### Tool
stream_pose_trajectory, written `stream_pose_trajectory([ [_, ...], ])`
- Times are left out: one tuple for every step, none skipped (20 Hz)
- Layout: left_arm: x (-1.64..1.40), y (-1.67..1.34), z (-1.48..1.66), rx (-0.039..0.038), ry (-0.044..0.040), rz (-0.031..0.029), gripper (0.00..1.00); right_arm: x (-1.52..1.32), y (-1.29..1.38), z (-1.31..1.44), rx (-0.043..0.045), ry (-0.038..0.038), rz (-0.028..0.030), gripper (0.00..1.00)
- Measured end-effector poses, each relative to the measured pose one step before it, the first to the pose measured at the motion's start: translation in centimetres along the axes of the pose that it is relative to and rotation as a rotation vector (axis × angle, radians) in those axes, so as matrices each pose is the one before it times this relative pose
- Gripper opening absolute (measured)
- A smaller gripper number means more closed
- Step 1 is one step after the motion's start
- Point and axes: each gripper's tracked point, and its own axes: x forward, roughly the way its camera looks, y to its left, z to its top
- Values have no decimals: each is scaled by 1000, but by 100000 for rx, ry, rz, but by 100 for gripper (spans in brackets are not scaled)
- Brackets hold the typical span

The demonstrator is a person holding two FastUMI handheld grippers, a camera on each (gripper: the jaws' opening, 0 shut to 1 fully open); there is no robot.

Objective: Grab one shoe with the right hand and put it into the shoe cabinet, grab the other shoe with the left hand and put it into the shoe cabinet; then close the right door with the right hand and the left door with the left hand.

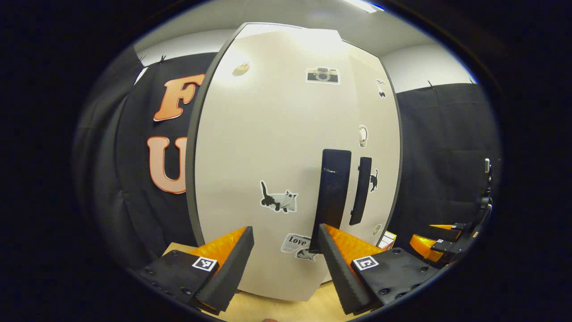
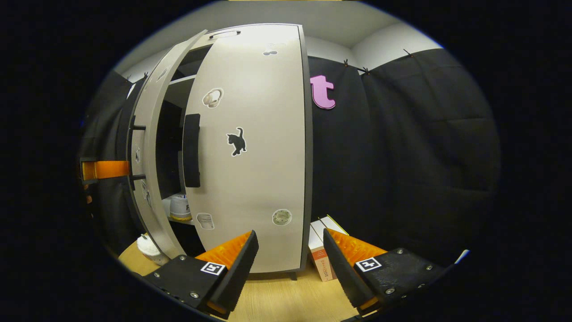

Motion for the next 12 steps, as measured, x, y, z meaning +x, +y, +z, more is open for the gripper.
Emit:
stream_pose_trajectory([
  [38, -418, 286, -725, -98, -935, 93, -21, -200, -32, -99, 140, -302, 90],
  [375, -322, 127, -340, 381, -501, 93, 35, -92, -7, -77, 131, -84, 90],
  [278, -103, 33, 639, 552, 496, 93, 30, -51, 98, -71, -137, 11, 90],
  [294, -115, 4, 942, 58, 661, 93, 55, -13, 180, -60, -405, -35, 90],
  [237, -43, 11, 561, 170, 883, 93, 11, 0, 192, -113, -284, 133, 90],
  [146, -128, 51, 324, 156, 902, 93, 92, 47, 156, -132, -145, 114, 90],
  [69, -128, 15, 169, 355, 826, 93, 52, 33, 123, -64, 204, 135, 90],
  [-36, -34, 108, -20, 215, 740, 93, 64, 71, 105, -10, 199, 222, 90],
  [-7, -29, -27, -64, 294, 624, 93, 120, 80, 167, -6, -61, 225, 90],
  [174, -13, 33, -46, 231, 497, 94, 79, 93, 205, -87, -113, 226, 90],
  [65, -46, 46, 160, 129, 360, 96, 38, -11, 233, -41, 16, 199, 90],
  [55, -117, -42, 49, 88, 191, 93, 78, 8, 241, -44, 285, 163, 90],
])
